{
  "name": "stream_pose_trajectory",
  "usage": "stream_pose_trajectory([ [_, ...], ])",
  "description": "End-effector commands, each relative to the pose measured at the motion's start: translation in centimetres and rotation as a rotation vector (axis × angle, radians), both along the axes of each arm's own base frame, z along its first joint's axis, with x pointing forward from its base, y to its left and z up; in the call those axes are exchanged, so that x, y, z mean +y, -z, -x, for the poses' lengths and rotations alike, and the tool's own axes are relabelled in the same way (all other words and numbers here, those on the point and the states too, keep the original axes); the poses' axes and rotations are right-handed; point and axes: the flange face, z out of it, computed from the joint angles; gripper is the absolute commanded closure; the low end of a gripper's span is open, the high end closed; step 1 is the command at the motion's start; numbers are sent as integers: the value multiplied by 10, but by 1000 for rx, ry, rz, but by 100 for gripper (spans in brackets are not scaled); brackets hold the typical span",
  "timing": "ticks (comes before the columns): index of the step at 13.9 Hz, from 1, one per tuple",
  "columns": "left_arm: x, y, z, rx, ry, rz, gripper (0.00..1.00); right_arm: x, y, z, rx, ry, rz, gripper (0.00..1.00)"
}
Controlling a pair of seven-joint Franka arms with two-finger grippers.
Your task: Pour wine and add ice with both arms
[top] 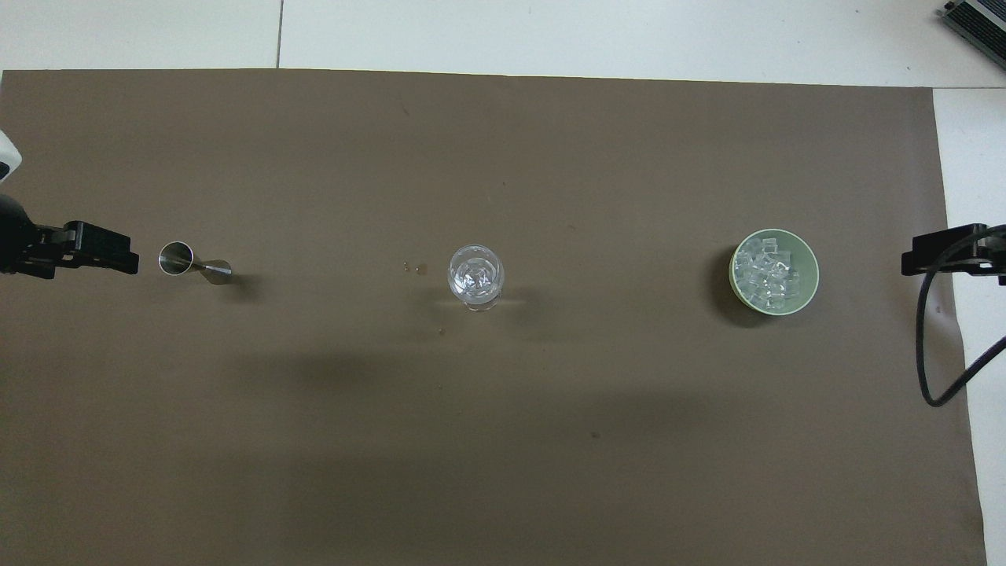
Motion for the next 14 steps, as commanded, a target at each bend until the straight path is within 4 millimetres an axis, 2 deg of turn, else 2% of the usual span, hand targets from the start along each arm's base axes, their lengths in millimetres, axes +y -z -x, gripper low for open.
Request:
stream_pose_trajectory([
  [1, -3, -8, 6, 5, 26, -33, 0, 2, 0, 9, 7, -9, -19, 0],
  [9, -12, -14, 0, 9, 47, -57, 0, 2, 0, 9, 7, -11, -19, 0],
  [11, -11, -17, -1, 8, 44, -57, 0, 12, -1, 9, 6, -29, -19, 0],
  [14, -11, -17, -1, 8, 42, -57, 0, 12, 0, 8, 5, -23, -19, 0],
])
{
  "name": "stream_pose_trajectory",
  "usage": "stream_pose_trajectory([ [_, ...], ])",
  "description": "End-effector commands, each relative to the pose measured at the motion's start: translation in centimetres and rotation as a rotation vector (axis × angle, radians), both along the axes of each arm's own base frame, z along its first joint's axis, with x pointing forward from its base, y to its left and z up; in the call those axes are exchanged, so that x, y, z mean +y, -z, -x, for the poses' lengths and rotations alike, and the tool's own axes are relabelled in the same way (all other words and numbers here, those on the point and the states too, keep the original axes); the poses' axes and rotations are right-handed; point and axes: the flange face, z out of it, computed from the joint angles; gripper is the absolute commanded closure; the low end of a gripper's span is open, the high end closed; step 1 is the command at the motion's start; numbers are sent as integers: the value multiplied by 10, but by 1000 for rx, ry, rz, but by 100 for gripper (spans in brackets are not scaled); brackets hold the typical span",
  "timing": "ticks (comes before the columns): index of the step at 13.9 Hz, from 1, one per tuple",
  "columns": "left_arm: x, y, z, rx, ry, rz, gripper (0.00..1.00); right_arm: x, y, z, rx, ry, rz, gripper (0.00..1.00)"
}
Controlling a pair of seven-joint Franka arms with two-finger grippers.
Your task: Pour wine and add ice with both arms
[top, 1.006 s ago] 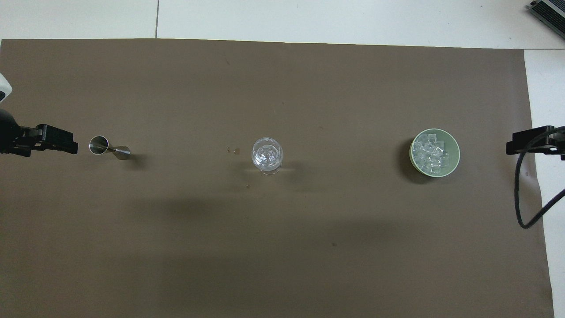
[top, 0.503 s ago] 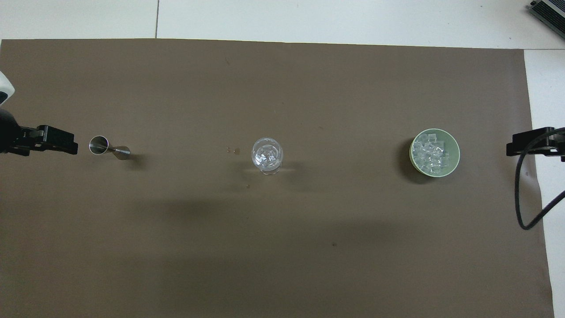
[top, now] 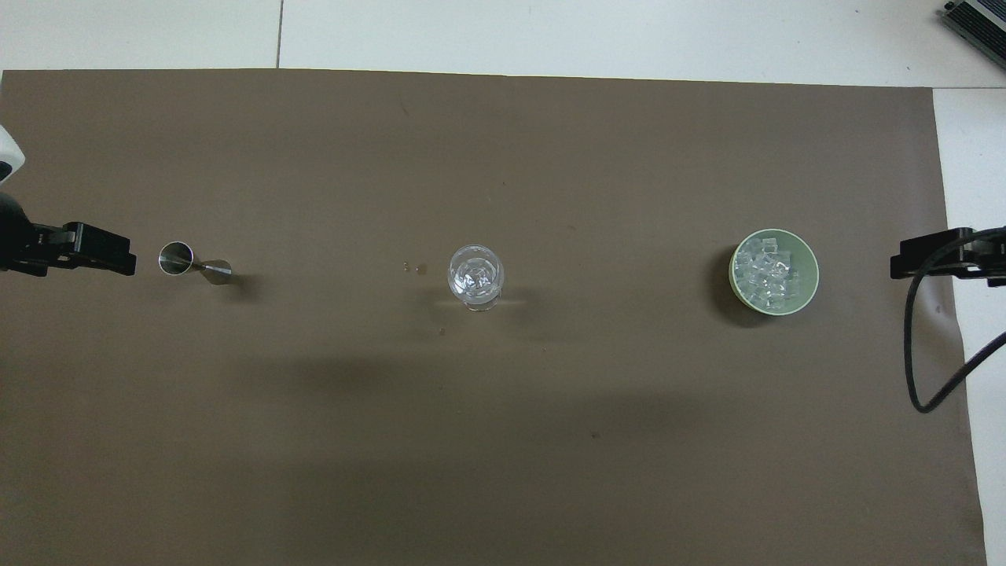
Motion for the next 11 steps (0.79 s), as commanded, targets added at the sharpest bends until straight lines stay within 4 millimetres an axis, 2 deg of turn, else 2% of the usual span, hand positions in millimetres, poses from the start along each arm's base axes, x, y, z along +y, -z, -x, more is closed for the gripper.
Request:
stream_pose_trajectory([
  [1, -1, -3, -3, 13, 7, -22, 0, -1, 0, 7, -1, 0, -19, 0],
  [4, -1, -2, -3, 14, 8, -22, 0, -9, 0, 7, -5, 12, -19, 0],
  [11, -2, -3, -3, 11, 6, -22, 0, -11, -1, 7, -7, 17, -19, 0],
])
